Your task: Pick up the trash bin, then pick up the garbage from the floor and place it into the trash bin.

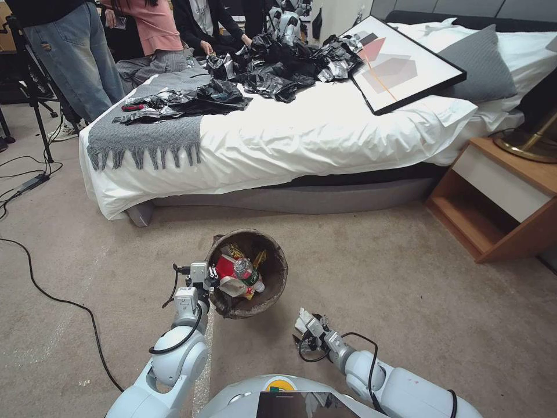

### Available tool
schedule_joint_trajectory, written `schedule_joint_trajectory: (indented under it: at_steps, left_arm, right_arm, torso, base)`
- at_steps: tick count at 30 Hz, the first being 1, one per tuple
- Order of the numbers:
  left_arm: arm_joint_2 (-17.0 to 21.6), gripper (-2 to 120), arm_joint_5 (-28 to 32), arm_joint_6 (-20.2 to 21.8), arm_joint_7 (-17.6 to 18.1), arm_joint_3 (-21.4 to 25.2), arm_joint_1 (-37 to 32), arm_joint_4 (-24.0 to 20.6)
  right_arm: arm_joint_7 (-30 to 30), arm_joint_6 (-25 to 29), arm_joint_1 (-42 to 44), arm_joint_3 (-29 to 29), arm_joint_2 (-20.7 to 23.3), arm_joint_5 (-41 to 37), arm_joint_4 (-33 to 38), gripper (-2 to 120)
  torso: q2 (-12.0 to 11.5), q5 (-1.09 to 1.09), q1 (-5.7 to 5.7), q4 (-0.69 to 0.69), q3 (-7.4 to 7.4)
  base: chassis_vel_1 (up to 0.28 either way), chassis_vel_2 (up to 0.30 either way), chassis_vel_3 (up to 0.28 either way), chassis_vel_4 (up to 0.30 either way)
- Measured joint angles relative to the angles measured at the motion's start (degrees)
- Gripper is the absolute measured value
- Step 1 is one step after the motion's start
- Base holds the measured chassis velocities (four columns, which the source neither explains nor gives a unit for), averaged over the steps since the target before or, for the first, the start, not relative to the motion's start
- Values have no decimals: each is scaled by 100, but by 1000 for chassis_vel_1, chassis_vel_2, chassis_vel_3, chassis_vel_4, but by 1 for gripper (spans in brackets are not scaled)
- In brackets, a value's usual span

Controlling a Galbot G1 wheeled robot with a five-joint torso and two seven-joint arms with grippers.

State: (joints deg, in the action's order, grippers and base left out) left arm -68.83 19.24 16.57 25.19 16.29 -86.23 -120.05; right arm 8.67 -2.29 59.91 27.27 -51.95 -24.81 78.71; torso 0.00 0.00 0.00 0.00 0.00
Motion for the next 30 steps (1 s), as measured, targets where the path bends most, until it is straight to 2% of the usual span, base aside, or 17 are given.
schedule_joint_trajectory:
  at_steps: [30]
  left_arm:
    - [13, 0, 7, -1, 6, -48, 35, 36]
  right_arm:
    - [-6, 298, 42, -130, -201, 90, -524, 99]
  torso:
    - [1, -1, 0, 0, -1]
  base:
    - [0, 0, 0, 0]
